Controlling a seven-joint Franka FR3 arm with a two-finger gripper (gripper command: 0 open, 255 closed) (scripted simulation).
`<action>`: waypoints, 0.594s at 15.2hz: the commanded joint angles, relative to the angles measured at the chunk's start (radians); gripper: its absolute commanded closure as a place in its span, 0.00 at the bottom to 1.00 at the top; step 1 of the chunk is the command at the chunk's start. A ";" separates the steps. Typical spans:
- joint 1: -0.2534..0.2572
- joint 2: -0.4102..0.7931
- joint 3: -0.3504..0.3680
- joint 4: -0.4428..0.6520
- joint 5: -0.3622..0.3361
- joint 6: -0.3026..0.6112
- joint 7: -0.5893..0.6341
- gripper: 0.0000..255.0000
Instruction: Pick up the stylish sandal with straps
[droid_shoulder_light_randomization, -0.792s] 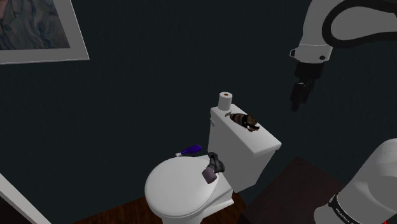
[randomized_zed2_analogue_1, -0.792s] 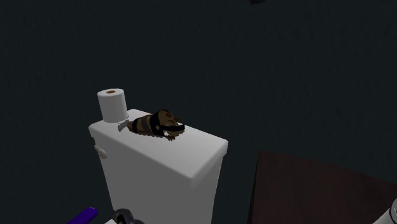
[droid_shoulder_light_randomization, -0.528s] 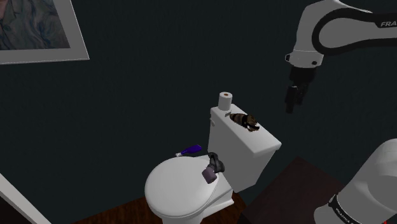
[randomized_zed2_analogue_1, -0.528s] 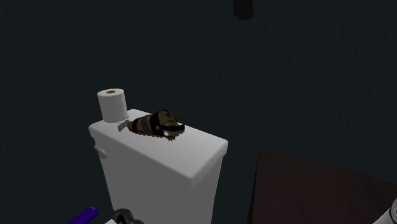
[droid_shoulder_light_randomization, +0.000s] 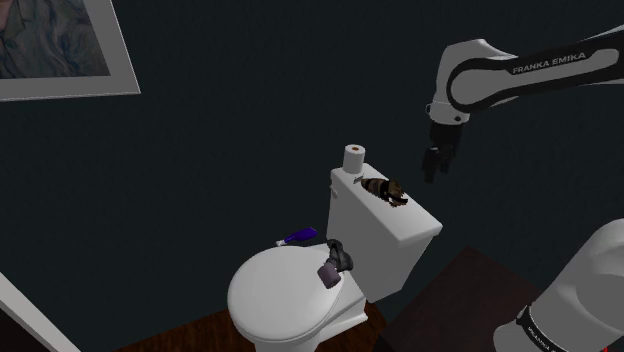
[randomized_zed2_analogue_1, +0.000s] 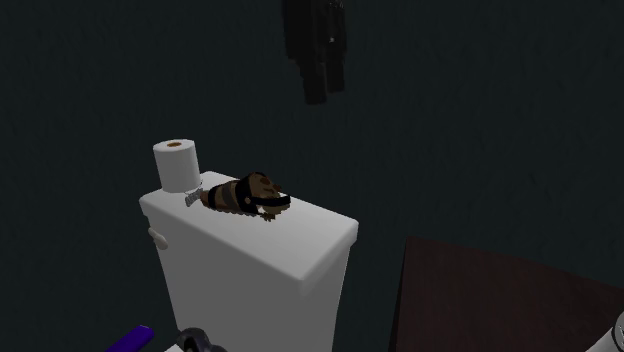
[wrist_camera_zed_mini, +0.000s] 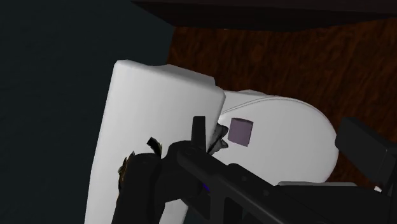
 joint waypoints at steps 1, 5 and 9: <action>-0.006 0.075 -0.016 0.012 -0.002 0.066 -0.010 0.00; -0.016 0.225 -0.047 0.057 0.004 0.172 -0.035 0.00; -0.027 0.380 -0.072 0.123 0.024 0.261 -0.066 0.00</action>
